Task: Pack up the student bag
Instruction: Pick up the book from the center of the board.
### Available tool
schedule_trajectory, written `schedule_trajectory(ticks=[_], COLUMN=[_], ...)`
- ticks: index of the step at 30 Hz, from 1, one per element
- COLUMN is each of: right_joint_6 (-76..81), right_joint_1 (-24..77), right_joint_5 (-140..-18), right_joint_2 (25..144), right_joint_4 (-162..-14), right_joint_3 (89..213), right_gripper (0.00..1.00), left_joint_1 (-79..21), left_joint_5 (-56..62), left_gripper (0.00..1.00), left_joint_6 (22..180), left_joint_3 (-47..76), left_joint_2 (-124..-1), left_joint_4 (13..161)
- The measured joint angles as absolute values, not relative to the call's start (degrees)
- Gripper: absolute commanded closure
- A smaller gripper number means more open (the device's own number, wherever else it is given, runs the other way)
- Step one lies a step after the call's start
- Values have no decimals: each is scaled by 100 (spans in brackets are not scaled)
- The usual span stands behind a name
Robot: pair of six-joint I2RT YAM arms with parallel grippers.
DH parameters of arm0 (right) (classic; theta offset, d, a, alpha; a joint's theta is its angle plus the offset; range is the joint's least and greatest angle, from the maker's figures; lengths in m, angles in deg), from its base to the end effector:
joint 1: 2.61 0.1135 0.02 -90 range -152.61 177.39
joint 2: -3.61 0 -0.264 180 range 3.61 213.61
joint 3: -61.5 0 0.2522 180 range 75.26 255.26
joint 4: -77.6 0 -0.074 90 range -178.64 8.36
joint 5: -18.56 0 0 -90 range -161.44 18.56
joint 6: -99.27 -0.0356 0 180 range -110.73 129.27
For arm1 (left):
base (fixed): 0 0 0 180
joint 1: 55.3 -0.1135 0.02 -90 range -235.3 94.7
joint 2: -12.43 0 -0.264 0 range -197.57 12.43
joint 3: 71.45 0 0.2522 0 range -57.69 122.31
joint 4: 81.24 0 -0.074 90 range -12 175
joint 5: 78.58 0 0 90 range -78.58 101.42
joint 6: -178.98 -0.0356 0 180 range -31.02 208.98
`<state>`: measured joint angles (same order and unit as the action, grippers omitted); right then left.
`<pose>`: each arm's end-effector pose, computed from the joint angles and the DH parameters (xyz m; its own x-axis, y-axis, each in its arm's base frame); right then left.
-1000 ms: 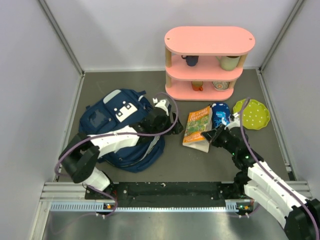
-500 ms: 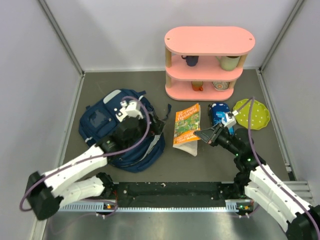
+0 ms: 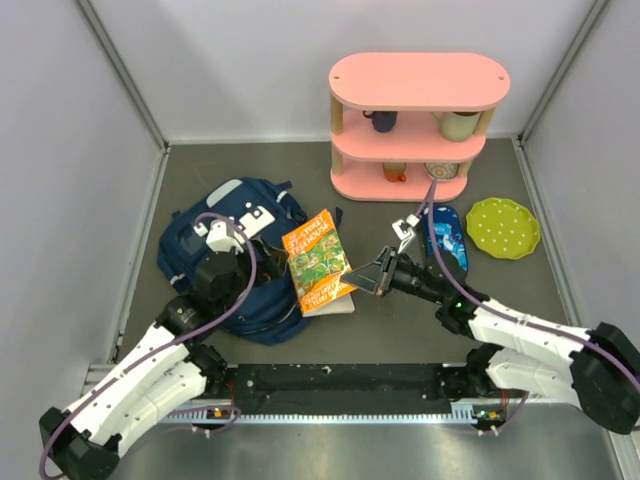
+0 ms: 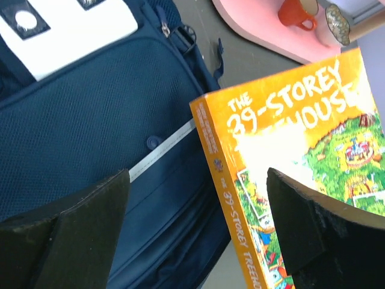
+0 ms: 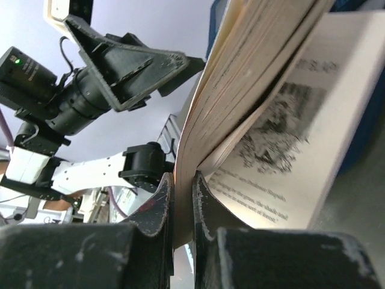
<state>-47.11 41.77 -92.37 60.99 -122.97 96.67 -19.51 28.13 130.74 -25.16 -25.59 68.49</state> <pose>0.1472 0.1618 0.2375 -0.7678 0.3368 -0.5449 -0.4860 0.2480 0.8380 0.1373 -0.0863 0.2719 -0.4557 -0.4579 -0.7634 0.0541 0.8417 -0.5372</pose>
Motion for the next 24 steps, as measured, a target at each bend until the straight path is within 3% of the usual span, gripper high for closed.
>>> schedule_trajectory(ticks=[7,24], right_joint_6=[-4783,-4599], right_joint_1=[4223,4212], right_joint_5=[-8917,-8485], right_joint_2=[6711,8536], right_joint_4=[-13049,-12304], right_joint_3=[9387,9884], right_gripper=[100,100], left_joint_1=[-2196,-2207], left_joint_5=[2223,1524], left_gripper=[1,1], left_joint_6=[13128,13526], left_joint_3=[-3143,-3901], left_joint_2=[-2255,-2998], left_joint_4=[7061,8580])
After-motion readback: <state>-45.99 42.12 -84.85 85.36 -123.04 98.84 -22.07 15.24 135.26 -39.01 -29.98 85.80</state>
